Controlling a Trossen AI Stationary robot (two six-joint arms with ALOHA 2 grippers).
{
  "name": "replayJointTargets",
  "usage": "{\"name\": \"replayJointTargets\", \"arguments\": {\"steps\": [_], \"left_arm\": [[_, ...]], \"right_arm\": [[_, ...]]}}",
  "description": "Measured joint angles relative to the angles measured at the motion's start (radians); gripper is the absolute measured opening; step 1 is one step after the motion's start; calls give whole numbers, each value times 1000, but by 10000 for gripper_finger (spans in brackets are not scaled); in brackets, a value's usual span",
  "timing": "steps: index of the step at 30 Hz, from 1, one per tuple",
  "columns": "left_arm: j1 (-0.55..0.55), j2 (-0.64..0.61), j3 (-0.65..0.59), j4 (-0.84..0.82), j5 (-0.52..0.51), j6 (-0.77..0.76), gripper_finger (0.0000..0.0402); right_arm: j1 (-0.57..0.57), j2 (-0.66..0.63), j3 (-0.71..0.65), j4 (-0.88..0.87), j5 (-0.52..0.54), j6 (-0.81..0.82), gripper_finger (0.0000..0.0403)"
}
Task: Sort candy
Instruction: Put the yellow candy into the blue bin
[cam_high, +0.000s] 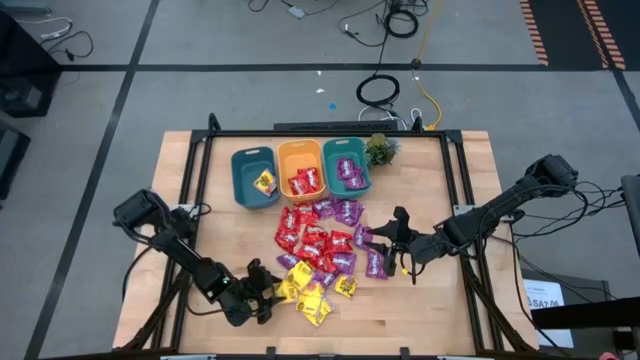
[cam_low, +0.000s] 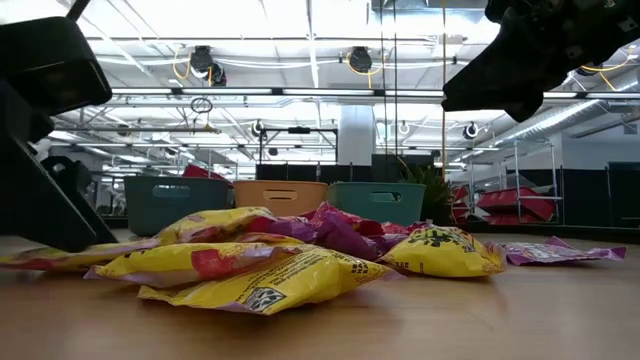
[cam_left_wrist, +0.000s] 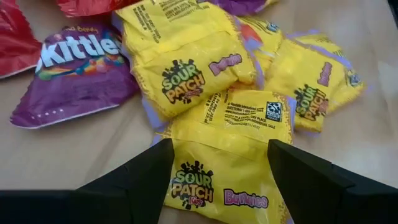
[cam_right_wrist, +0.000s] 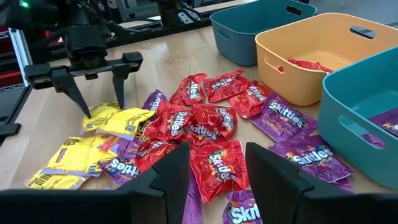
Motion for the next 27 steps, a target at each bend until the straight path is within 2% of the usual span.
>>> {"name": "replayJointTargets", "arguments": {"steps": [5, 8, 11, 17, 18, 24, 27], "left_arm": [[0, 12, -1, -6, -8, 48, 269], [0, 13, -2, -20, -13, 56, 237], [1, 13, -4, -31, -16, 104, 180], [-10, 17, 26, -37, 10, 178, 36], [-13, 16, 35, -38, 18, 191, 23], [-18, -51, 72, -62, 121, 259, 22], [-16, -125, 86, -123, 130, 256, 22]], "right_arm": [[0, 0, 0, 0, 2, -3, 146], [0, 0, 0, 0, 2, -3, 146], [0, 0, 0, 0, 3, -2, 146], [0, 0, 0, 0, 2, -3, 146], [0, 0, 0, 0, 3, -3, 146], [0, 0, 0, 0, 3, -3, 146], [0, 0, 0, 0, 3, -3, 146]]}}
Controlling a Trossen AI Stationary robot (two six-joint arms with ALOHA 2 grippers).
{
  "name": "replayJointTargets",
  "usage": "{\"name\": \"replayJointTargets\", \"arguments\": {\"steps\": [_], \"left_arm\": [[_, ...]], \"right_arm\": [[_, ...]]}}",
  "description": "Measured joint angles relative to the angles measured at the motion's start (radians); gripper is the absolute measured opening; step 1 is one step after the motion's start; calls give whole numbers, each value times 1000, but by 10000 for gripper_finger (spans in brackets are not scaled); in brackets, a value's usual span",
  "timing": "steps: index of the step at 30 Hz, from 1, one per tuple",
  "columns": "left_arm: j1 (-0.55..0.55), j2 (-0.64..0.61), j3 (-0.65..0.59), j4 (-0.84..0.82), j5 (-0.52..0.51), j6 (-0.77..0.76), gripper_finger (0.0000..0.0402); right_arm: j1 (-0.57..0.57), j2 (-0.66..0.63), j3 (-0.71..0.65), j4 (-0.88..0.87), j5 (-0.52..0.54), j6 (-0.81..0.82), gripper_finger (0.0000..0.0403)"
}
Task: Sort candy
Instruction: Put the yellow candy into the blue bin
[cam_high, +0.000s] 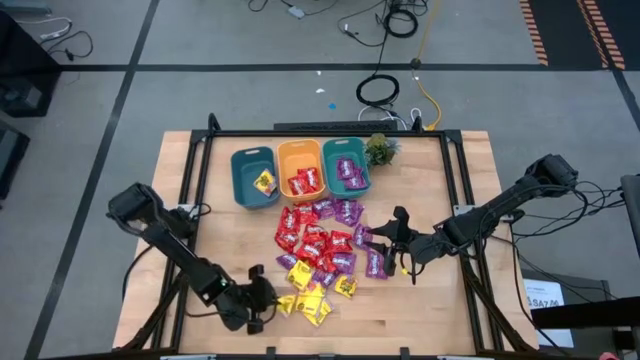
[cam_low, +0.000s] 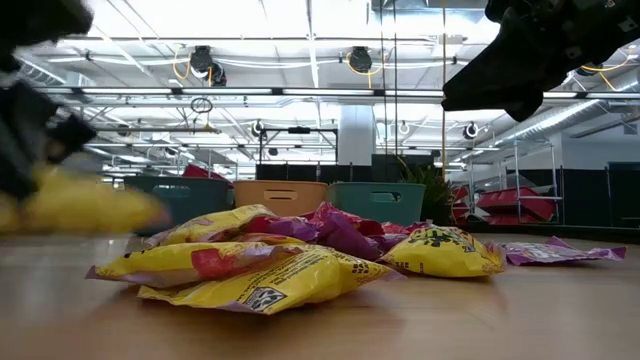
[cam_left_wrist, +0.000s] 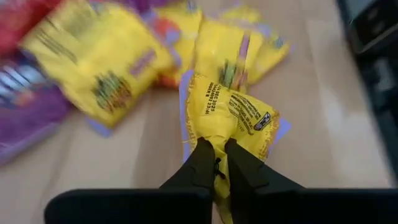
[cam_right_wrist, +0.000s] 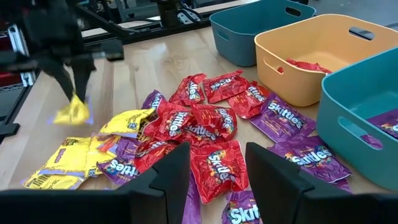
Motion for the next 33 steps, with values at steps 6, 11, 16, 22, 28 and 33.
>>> {"name": "replayJointTargets", "arguments": {"steps": [6, 11, 16, 22, 28, 33], "left_arm": [[35, -189, 1, -166, -59, 7, 21], [92, -382, 2, -372, -168, 45, 20], [220, -557, 2, -581, -280, 51, 20], [502, -701, -11, -710, -278, 132, 20], [792, -777, -48, -709, -116, 315, 20], [985, -792, -96, -592, 49, 449, 20]], "right_arm": [[0, 0, 0, 0, 0, -18, 146], [-2, 0, 0, 1, 5, -18, 146], [-18, 0, 0, 2, 5, -19, 146], [-36, 0, 0, 1, 5, -19, 146], [-36, 0, 0, 1, 5, -26, 146], [-36, 0, 0, 1, 5, -38, 146]]}}
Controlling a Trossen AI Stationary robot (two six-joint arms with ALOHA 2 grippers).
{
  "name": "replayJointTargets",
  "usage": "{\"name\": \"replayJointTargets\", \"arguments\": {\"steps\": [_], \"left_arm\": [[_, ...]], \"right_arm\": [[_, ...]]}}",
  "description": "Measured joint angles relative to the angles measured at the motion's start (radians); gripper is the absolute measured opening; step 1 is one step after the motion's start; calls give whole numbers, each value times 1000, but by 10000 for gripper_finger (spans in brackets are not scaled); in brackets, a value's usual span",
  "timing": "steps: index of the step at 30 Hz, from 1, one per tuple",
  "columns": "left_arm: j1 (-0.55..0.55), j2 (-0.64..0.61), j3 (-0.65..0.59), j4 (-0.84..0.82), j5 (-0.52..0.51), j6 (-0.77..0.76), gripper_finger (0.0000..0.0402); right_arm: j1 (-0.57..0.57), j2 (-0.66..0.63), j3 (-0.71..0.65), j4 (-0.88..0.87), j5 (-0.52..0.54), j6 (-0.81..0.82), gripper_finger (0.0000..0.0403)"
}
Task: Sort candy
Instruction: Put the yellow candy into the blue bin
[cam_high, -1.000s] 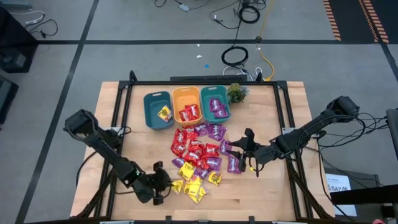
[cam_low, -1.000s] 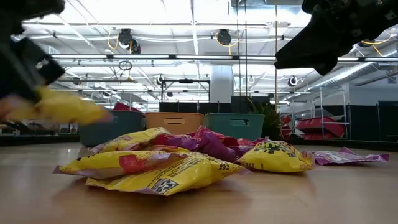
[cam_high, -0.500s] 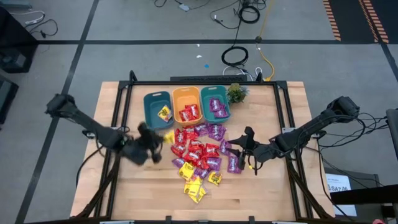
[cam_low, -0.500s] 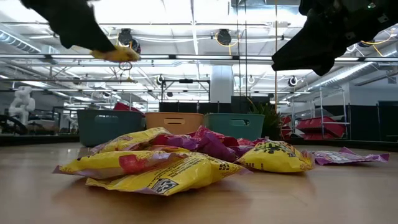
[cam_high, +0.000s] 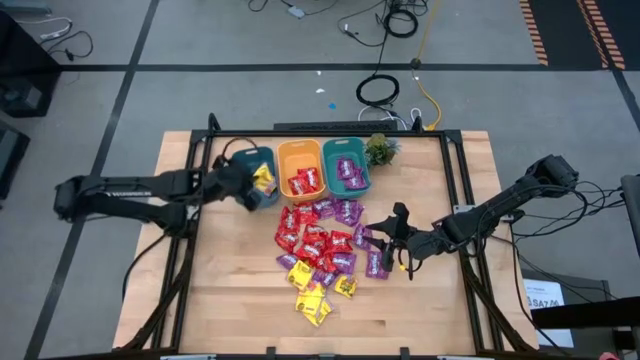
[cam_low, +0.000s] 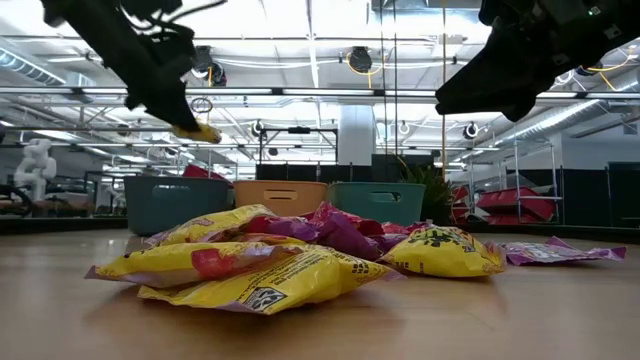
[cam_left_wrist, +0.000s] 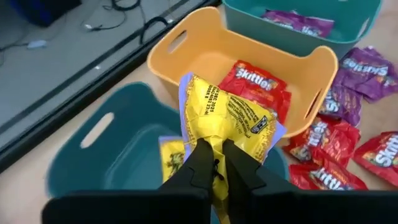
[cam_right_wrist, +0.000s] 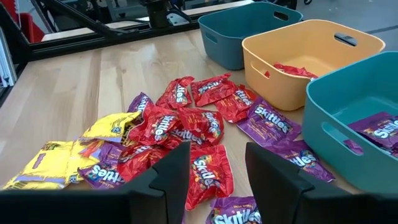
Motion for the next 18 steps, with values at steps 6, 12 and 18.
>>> {"name": "replayJointTargets", "arguments": {"steps": [6, 12, 18], "left_arm": [[185, 10, -35, 66, 136, 75, 20], [290, 10, -72, 139, 182, 100, 21], [302, 10, -76, 146, 120, 99, 33]], "right_arm": [[0, 0, 0, -1, -1, -3, 146], [0, 0, 0, -1, -3, -3, 146], [1, 0, 0, -1, -5, -3, 146]]}}
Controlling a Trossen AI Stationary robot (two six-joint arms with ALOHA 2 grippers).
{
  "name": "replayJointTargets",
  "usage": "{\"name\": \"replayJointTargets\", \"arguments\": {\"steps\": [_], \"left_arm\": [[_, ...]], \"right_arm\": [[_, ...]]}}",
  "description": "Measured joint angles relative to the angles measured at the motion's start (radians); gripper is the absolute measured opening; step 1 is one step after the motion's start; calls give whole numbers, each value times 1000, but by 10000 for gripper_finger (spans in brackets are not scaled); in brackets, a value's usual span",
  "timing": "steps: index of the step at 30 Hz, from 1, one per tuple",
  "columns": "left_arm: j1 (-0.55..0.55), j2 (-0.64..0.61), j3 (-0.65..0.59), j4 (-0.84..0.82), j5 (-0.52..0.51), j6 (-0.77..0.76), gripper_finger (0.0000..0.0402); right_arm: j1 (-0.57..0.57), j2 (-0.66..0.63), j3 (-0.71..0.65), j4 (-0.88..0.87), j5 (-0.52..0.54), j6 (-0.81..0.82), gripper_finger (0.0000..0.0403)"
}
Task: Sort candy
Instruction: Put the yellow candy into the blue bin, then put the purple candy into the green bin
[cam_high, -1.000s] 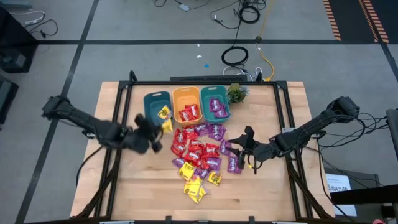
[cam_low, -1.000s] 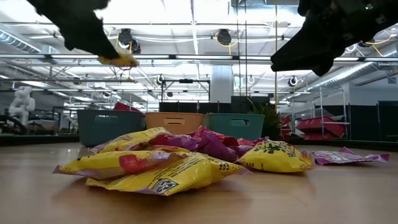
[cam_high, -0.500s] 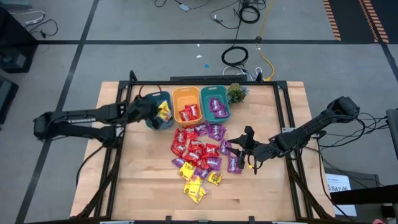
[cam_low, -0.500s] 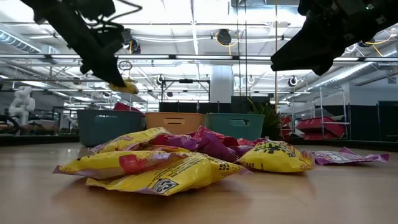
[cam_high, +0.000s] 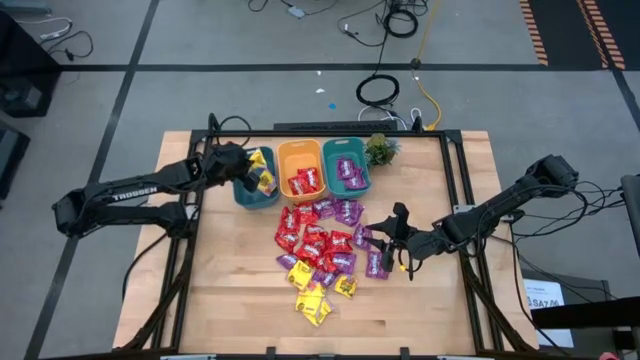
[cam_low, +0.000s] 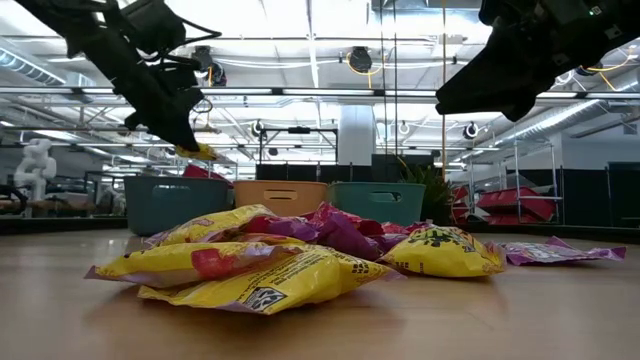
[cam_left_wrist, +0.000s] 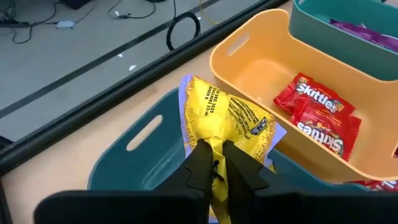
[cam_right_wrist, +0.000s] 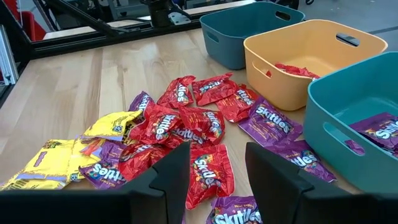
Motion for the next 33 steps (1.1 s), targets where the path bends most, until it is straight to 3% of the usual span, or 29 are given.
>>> {"name": "replayJointTargets", "arguments": {"steps": [12, 22, 30, 33], "left_arm": [[0, 0, 0, 24, 54, -1, 39], [0, 0, 0, 25, 12, -26, 131], [-1, 0, 6, 24, 28, -30, 140], [-9, -4, 13, 26, 100, -97, 140]], "right_arm": [[0, 0, 0, 0, 0, 0, 146], [0, 0, 0, 0, -1, 0, 146], [0, 0, 0, 0, -1, 0, 146], [0, 0, 0, 0, -1, 0, 146]]}}
